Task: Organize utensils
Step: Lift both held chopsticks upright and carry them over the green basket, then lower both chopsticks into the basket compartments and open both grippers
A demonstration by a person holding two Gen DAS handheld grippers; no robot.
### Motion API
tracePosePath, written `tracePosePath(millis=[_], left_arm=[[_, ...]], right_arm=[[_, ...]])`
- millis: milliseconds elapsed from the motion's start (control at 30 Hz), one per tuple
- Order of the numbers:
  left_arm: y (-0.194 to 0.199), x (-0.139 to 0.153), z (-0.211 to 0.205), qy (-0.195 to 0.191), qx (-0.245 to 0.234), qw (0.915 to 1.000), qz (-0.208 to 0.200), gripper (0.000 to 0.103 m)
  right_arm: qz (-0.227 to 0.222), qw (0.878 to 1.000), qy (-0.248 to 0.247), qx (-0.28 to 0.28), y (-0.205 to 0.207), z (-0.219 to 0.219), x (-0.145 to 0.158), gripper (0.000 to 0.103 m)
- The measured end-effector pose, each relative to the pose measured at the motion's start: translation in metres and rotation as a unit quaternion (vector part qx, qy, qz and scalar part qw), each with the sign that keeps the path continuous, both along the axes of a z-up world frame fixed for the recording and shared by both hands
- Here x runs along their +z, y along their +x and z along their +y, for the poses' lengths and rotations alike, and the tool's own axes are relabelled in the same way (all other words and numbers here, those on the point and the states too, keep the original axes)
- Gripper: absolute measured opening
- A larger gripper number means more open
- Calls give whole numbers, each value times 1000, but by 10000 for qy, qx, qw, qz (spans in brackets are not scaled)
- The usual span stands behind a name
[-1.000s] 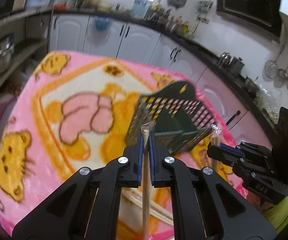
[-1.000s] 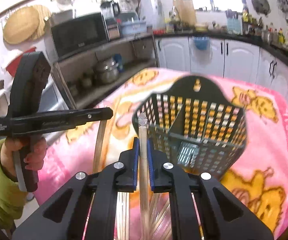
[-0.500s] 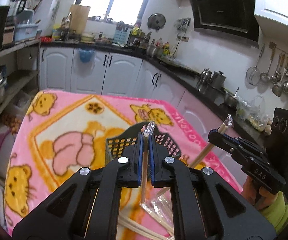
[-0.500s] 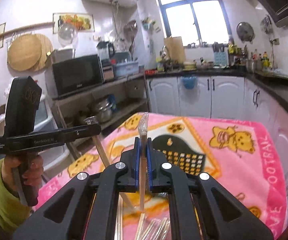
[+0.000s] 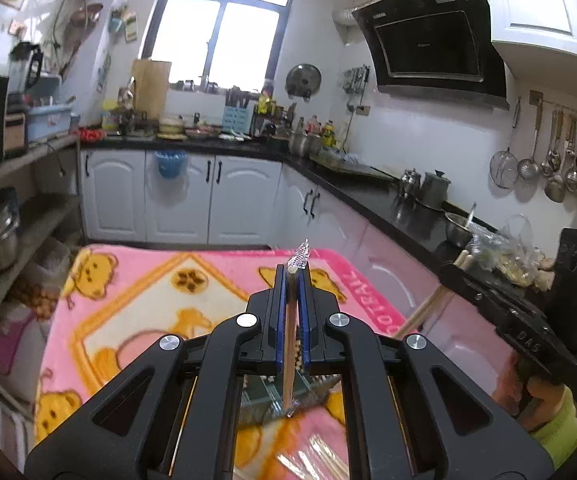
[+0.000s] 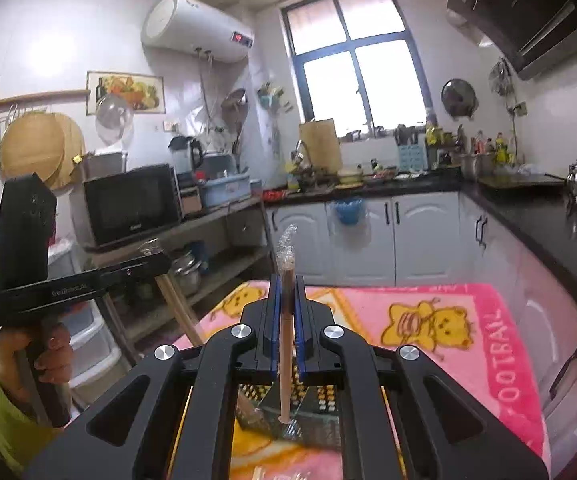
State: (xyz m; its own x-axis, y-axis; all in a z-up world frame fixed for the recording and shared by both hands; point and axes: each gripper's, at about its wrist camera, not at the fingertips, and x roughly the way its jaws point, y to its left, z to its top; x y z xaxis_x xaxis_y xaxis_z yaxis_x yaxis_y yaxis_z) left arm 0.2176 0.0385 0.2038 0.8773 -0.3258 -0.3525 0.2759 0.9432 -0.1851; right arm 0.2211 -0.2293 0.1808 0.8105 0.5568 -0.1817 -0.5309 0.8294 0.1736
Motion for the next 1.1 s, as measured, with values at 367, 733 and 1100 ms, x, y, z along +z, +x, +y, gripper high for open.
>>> tracePosePath(millis=[367, 733, 1100], left_arm=[[19, 5, -4, 286, 541, 9977, -293, 3], [38, -30, 0, 351, 667, 9972, -21, 3], [46, -66, 0, 398, 760, 9961, 183, 3]], right_arm=[[-249, 9989, 65, -379, 17, -10, 7, 6], [-68, 9987, 28, -507, 36, -3, -15, 6], [187, 9982, -42, -566, 51, 12, -44, 6]])
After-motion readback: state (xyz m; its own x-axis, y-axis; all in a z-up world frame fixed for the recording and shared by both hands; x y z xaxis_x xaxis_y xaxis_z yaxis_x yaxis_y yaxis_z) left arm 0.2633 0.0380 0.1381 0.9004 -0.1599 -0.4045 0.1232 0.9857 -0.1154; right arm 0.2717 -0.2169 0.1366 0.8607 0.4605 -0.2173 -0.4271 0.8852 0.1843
